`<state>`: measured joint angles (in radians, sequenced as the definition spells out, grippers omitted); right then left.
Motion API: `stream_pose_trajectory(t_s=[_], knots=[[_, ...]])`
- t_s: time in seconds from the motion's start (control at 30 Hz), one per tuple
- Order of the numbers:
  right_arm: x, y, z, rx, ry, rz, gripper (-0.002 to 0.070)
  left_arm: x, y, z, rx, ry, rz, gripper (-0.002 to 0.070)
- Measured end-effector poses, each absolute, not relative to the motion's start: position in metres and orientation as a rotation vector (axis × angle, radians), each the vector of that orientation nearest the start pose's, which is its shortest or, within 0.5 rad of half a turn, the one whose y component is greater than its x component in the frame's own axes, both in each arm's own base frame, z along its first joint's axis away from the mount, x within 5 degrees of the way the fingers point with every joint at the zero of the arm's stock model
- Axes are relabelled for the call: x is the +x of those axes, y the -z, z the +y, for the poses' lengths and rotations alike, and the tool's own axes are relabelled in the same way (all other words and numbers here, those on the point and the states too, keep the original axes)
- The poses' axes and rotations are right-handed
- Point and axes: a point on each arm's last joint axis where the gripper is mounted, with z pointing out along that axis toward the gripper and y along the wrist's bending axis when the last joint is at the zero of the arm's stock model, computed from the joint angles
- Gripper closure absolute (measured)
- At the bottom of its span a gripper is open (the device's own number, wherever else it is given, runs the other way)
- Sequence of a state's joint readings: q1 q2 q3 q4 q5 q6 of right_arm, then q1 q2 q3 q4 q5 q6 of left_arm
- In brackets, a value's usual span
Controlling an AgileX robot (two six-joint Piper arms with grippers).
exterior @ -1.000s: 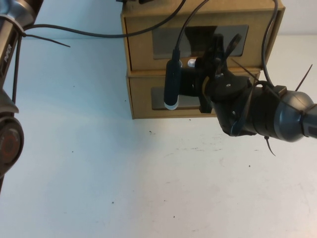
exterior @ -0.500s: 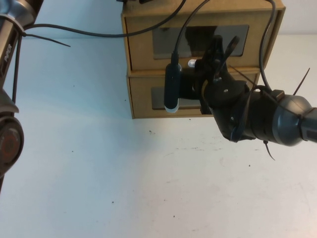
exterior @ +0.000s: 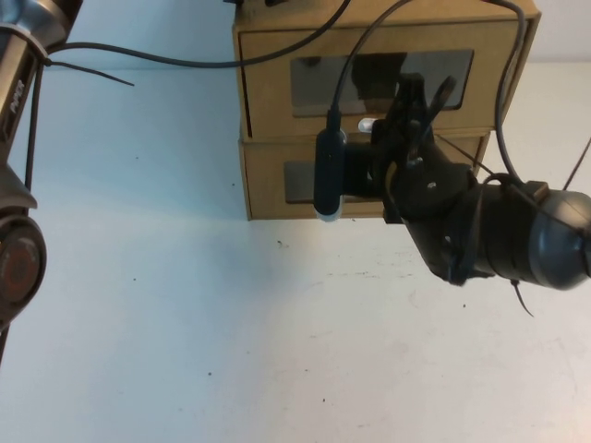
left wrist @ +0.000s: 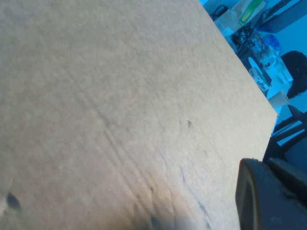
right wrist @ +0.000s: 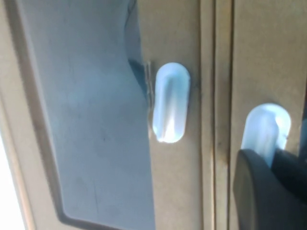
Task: Open the shoe box
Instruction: 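Pull the top drawer of the cardboard box fully open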
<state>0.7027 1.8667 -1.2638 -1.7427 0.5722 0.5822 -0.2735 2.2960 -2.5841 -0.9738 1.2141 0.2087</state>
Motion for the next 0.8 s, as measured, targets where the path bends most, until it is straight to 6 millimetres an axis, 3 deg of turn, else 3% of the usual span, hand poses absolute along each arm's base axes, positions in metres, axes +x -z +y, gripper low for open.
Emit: stream_pose_trajectory(t_s=[0.43,0.8], knots=[[0.306,-0.249,0.226,-1.392,0.802,1.479,0.0666,0.448,-0.389,-0.204,0.527,1.31,2.136,0.0679],[0.262,-0.252,0.236,-1.395,0.794,1.474,0.0667,0.448,-0.389,-0.205,0.511,1.321,2.145,0.0679]])
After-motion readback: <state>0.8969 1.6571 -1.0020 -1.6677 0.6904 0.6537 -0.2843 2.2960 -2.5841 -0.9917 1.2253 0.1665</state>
